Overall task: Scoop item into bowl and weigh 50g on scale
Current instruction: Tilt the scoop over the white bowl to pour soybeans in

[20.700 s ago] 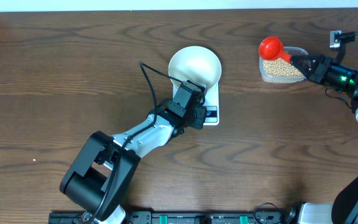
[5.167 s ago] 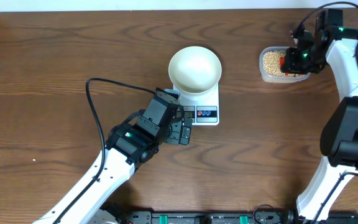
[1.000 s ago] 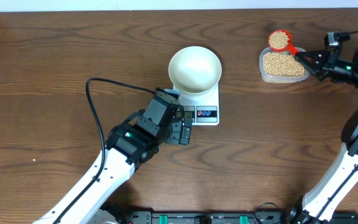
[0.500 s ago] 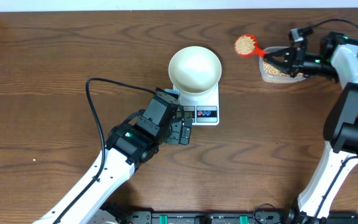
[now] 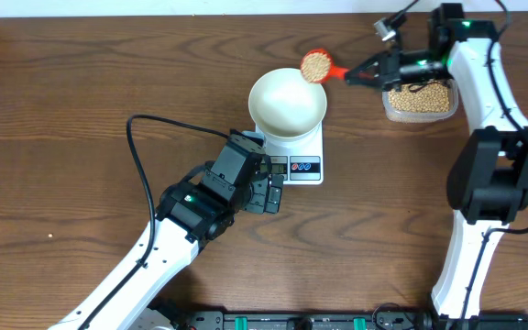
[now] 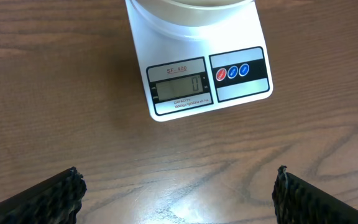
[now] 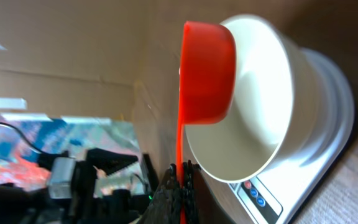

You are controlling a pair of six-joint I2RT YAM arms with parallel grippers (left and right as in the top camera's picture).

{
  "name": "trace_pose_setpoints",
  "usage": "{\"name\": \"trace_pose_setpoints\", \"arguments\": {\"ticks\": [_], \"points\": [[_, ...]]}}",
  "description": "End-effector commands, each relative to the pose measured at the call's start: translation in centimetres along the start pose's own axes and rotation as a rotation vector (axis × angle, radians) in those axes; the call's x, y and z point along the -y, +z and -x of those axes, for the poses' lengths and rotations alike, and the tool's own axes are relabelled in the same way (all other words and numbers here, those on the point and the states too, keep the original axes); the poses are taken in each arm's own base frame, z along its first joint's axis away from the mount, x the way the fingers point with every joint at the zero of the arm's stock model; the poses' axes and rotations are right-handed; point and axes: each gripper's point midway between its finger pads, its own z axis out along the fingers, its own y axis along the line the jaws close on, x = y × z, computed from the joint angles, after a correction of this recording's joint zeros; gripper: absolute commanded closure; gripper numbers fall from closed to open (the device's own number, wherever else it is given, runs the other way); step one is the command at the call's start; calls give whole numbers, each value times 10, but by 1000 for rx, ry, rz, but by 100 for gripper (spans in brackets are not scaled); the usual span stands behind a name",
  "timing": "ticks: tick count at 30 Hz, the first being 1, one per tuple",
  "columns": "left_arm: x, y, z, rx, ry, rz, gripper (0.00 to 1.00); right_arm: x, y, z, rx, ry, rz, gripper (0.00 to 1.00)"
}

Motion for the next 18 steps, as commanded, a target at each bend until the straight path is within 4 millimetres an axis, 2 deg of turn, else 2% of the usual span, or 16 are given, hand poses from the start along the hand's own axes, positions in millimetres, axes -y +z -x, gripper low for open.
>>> {"name": "trace_pose_setpoints", "arguments": {"ticks": [1,10,14,18], "points": [[-3,2,-3,-6,-1,15,2,0,19,-7,-61,-18,-74,99],[-3,1,-3,-5,0,15,2,15,43,-21,-162,-55,-254,99],[-3,1,-3,-5,-1,15,2,23,49,-19,-193,-79,-407,99],[-3,1,-3,-5,-1,15,2,21,56,-14,-209,-136,-545,99]]}}
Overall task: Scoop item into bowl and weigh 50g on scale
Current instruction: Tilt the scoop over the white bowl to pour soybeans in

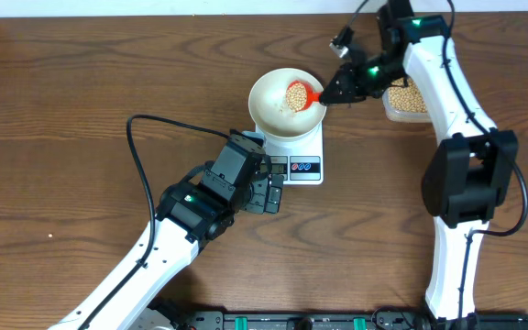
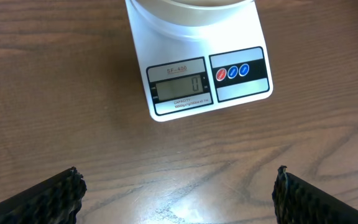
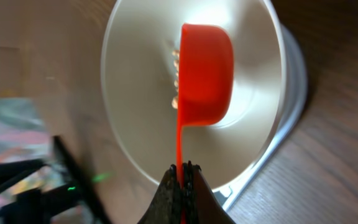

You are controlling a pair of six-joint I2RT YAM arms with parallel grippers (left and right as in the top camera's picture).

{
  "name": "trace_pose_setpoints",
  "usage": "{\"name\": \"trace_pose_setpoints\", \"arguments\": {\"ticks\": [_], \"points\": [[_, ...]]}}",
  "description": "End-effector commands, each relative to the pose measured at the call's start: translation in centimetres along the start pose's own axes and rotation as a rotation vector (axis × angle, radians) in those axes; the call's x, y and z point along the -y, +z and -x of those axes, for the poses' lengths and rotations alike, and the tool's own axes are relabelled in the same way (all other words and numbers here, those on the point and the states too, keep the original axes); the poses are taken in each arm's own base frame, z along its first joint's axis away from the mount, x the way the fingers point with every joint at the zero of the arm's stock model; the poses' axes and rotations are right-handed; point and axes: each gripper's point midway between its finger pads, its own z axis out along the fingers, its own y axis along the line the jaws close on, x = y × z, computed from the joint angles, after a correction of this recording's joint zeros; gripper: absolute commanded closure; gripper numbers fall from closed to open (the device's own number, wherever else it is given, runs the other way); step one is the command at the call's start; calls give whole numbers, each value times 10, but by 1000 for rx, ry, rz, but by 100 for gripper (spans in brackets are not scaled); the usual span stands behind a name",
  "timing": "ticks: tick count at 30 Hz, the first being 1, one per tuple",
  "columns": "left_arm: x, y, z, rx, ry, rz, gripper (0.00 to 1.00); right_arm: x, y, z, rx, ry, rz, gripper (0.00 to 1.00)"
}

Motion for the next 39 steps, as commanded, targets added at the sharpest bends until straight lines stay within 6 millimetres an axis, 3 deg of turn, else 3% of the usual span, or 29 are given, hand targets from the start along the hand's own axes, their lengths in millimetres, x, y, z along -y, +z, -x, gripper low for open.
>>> {"name": "trace_pose_setpoints", "arguments": {"ticks": [1,13,22,30,35,39], "points": [[-3,2,-3,-6,0,15,2,-5,2,12,-2,-59,-173,99],[-3,1,-3,-5,0,15,2,-18,9,19,-39,-206,-502,99],[-3,1,-3,-5,0,15,2,-18,10,19,-46,-220,-536,99],[-3,1,-3,-5,0,15,1,-33,4,24,-28,-260,-498,99],[-3,1,-3,-5,0,15,2,-51,5,26,-10,-276,-357,99],[-3,1,-3,-5,0,15,2,-53,-4,24,4,-243,-239,99]]}}
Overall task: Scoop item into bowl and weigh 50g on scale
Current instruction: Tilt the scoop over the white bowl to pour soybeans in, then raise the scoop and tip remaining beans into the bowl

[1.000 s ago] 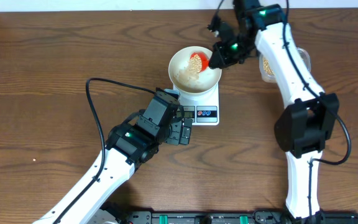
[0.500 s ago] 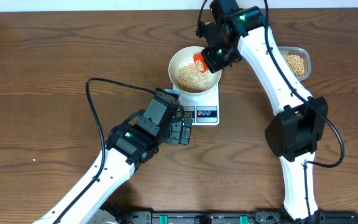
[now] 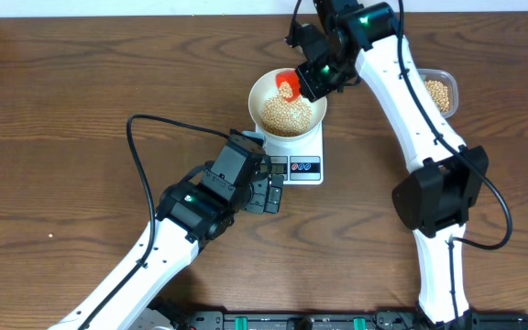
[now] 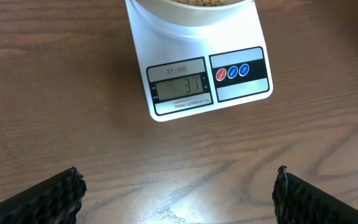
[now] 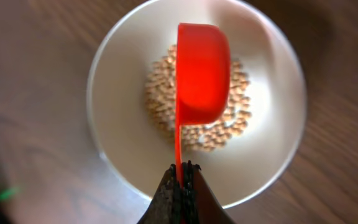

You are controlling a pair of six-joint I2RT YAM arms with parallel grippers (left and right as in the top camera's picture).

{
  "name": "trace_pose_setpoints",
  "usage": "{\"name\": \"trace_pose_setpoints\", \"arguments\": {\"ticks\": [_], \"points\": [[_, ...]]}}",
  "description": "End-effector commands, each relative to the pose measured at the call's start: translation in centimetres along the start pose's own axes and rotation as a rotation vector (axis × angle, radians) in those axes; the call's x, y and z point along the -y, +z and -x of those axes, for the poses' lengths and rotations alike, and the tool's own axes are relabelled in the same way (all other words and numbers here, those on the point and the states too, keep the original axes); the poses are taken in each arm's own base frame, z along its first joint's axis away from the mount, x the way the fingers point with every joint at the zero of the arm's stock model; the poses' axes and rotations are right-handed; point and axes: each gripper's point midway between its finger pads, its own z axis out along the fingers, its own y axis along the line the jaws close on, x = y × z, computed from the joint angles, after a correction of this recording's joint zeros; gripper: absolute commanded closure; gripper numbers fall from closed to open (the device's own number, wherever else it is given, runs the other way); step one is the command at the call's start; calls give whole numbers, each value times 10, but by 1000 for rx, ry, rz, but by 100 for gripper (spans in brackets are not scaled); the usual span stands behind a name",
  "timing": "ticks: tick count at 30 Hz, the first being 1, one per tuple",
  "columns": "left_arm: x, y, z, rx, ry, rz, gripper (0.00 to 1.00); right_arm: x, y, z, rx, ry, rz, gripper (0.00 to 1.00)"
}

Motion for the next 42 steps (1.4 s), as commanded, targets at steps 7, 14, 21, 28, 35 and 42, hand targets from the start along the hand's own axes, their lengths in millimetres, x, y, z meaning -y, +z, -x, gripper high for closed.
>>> {"name": "trace_pose_setpoints", "arguments": {"ticks": [7,14,21,28,35,42], "points": [[-3,1,-3,-5,0,15,2,13,-41,1,110,60,292,99],[-3,1,-3,-5,-1,15,2,28,-73,-2,206,99,462,99],[-3,1,-3,-5,-1,15,2,32,-91,-4,256,111,547,99],[-3,1,-3,-5,0,15,2,29,-93,-2,281,70,566,99],[-3,1,-3,-5,0,15,2,26,-92,-2,286,32,560,99],[-3,1,-3,-5,-1,15,2,27,-82,-5,250,5,507,99]]}}
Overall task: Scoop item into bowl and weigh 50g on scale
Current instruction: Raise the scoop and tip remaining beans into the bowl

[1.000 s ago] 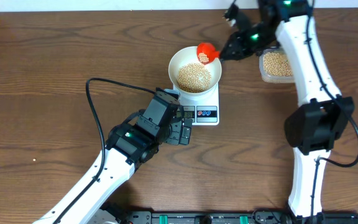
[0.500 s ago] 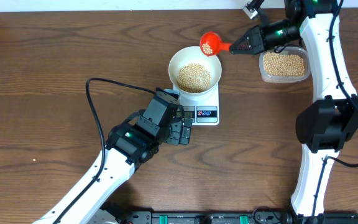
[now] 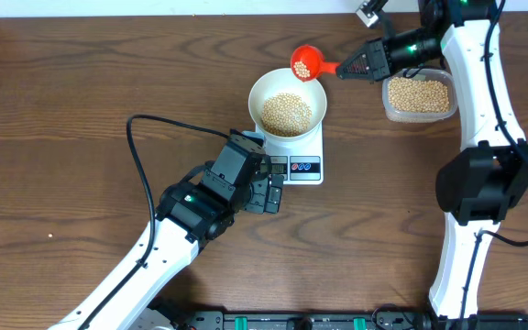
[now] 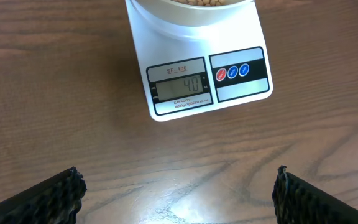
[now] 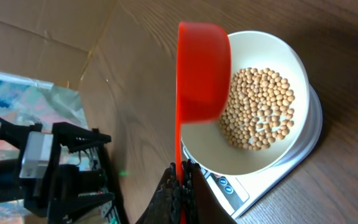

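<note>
A white bowl (image 3: 288, 103) holding beige beans stands on the white scale (image 3: 302, 168), whose display (image 4: 177, 87) reads 40. My right gripper (image 3: 345, 69) is shut on the handle of an orange scoop (image 3: 306, 62), held level just beyond the bowl's far right rim with only a bean or two in it. In the right wrist view the scoop (image 5: 202, 68) hangs beside the bowl (image 5: 253, 102). My left gripper (image 4: 178, 194) is open over bare wood in front of the scale.
A clear tub of beans (image 3: 418, 96) sits to the right of the scale, under my right arm. A black cable (image 3: 140, 156) loops over the table left of my left arm. The table's far edge runs close behind the scoop.
The scoop was tipped over the bowl's far side; now it is level outside the rim, up and to the right. The scale reading went from 31 to 40.
First the full scoop was held right of the empty bowl, the scale reading 0. Then it was over the bowl, beans starting to show inside. Later beans covered the bowl's bottom at 31. Now the nearly empty scoop is off the bowl at 40. My left arm stayed put.
</note>
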You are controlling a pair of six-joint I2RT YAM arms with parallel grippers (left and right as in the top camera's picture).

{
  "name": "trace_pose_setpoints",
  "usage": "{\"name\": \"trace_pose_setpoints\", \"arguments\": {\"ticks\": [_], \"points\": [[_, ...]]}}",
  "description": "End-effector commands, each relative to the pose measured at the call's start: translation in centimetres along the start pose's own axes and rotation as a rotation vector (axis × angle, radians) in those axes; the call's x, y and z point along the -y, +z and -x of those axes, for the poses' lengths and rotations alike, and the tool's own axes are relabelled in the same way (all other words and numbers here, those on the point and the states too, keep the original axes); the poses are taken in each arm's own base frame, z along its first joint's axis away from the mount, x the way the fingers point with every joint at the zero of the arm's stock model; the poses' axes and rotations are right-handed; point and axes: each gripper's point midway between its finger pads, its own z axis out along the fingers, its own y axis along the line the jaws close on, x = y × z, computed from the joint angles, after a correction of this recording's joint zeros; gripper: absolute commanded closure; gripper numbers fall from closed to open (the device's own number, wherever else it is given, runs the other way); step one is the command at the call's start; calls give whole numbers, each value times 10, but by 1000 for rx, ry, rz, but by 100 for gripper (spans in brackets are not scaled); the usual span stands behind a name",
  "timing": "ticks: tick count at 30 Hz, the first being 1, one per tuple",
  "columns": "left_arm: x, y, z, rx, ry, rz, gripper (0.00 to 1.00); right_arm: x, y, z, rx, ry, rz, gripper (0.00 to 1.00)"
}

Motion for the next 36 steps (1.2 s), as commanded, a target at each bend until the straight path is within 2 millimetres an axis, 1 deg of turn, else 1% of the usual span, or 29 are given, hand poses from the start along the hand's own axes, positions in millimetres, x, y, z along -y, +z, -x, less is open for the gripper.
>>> {"name": "trace_pose_setpoints", "arguments": {"ticks": [1,10,17,21,24,28,31,33,36], "points": [[-3,2,-3,-6,-1,15,2,-5,4,2,-14,-59,-21,99],[-3,1,-3,-5,-1,15,2,-9,16,-1,-51,-104,-39,99],[-3,1,-3,-5,-1,15,2,-9,16,-1,-52,-123,-38,99],[-3,1,-3,-5,-1,15,1,-3,20,-5,-87,-139,-89,99],[-3,1,-3,-5,0,15,2,6,29,-13,-157,-166,-180,99],[-3,1,-3,-5,-1,15,1,13,44,-16,-233,-231,-295,99],[-3,1,-3,-5,-1,15,1,23,53,-17,-292,-266,-435,99],[-3,1,-3,-5,0,15,1,31,57,-16,-336,-296,-560,99],[-3,1,-3,-5,-1,15,2,32,65,-14,-380,-344,-687,99]]}}
